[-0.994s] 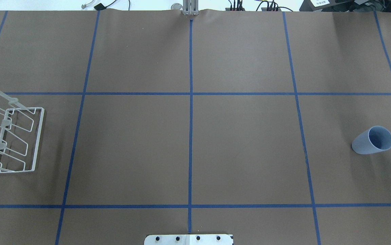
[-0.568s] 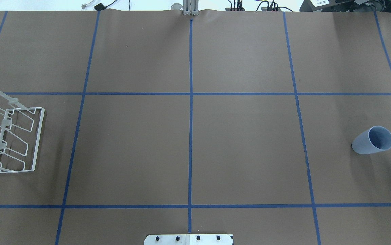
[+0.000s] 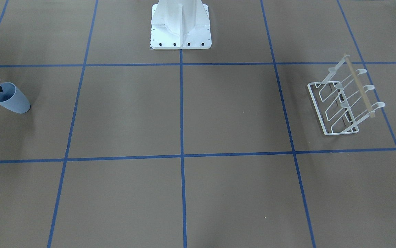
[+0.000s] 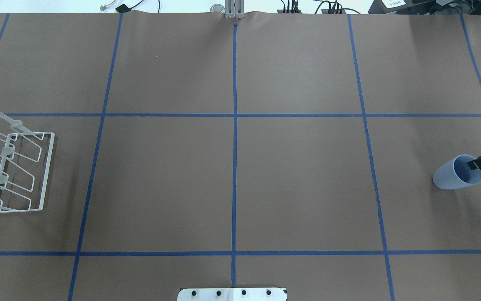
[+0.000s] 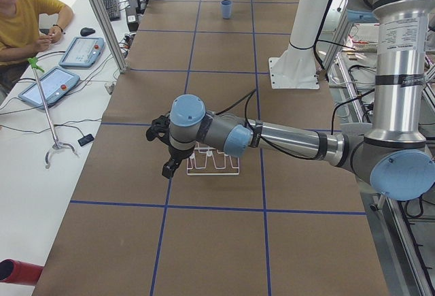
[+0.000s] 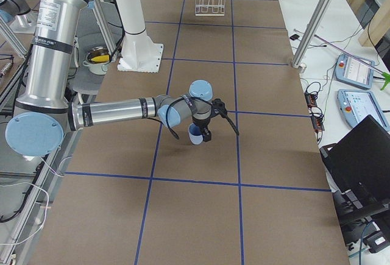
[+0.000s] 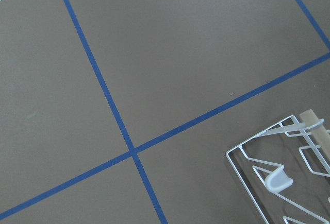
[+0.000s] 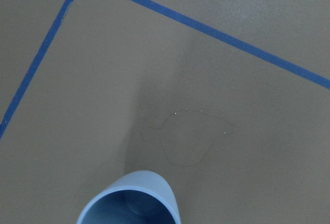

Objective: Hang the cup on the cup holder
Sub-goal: 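Reach the right gripper down into the light blue cup's rim and grasp it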

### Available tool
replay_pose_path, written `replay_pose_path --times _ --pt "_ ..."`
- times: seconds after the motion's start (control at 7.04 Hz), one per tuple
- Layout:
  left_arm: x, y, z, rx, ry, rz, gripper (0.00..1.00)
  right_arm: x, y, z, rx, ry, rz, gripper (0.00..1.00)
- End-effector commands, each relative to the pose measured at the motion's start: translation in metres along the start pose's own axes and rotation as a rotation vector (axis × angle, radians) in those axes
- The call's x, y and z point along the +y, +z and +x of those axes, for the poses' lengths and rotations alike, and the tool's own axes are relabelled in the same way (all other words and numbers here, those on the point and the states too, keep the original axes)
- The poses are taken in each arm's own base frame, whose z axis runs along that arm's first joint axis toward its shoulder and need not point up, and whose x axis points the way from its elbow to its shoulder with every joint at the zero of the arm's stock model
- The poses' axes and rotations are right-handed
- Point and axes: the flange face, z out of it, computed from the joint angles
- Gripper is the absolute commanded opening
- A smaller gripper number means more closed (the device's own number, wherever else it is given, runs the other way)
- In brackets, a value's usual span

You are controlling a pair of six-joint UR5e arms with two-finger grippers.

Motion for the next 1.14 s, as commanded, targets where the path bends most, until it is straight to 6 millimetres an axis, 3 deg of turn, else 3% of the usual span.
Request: replay_pose_path --times 0.0,0.28,0.57,0.71,0.99 --pt "0.001 0.0 0.0 0.0 -0.001 -0.001 0.99 0.005 0.016 -0.008 -0.01 -0.019 -0.038 0.49" --pt "-0.001 -0.001 0.0 0.0 0.001 0.001 0.99 0.003 0.019 -0.01 -0.012 -0.036 -0.041 0.01" --pt "0.0 0.0 0.0 0.0 0.0 0.0 0.99 -0.001 0.016 -0.013 -0.015 -0.045 -0.033 0.0" --pt "0.0 0.0 0.0 0.0 0.0 0.0 0.99 -0.012 0.001 -0.011 -0.016 -0.045 0.006 0.0" --pt "-0.008 -0.007 0.006 -0.003 0.015 0.017 0.99 -0.069 -0.033 -0.023 -0.022 -0.067 0.12 0.0"
